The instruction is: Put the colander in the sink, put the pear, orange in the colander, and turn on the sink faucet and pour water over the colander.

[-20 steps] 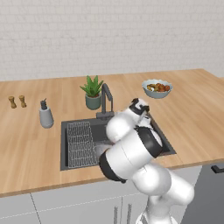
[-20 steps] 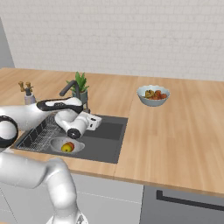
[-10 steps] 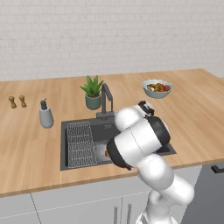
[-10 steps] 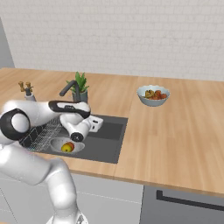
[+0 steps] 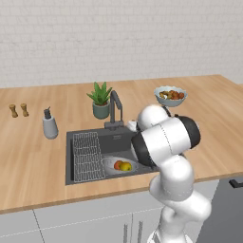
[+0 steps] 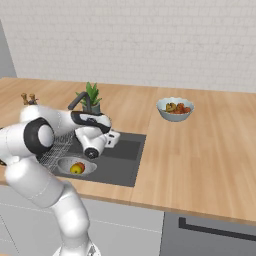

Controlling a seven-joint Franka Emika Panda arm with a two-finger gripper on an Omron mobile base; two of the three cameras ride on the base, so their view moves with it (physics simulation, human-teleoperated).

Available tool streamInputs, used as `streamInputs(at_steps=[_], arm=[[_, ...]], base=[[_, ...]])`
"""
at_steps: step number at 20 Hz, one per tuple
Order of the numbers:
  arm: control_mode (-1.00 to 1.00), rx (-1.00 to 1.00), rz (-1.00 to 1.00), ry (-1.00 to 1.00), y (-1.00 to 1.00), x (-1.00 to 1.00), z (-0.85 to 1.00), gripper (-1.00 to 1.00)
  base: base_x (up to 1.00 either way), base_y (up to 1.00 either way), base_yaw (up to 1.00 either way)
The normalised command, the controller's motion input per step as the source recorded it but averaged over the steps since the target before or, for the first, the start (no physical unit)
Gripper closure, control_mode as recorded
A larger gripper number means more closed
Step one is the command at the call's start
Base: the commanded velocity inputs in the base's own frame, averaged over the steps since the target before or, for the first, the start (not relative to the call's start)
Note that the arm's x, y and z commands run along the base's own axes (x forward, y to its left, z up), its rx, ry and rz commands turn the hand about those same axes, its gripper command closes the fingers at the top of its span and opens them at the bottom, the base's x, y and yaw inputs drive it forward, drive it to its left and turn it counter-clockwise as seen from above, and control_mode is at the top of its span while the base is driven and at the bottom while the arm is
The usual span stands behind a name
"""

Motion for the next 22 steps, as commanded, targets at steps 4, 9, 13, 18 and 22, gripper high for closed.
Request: streamInputs(at_steps=[4,9,13,18,22], arm=[[-1.00,0.00,-0.01,0.00,0.01,0.19,0.00,-1.00],[-1.00,0.00,0.00,0.00,0.01,0.15,-0.01,-1.00],[-1.00,0.00,0.00,0.00,0.05,0.18,-0.05,-1.00],[-1.00,0.00,0.00,0.00,0.20,0.19,-0.06,-1.00],[-1.00,0.00,0.00,0.00,0.19,0.19,0.00,-1.00]], base=[[0.00,0.00,0.00],[0.00,0.00,0.00],[0.00,0.00,0.00],[0.00,0.00,0.00],[0.00,0.00,0.00]])
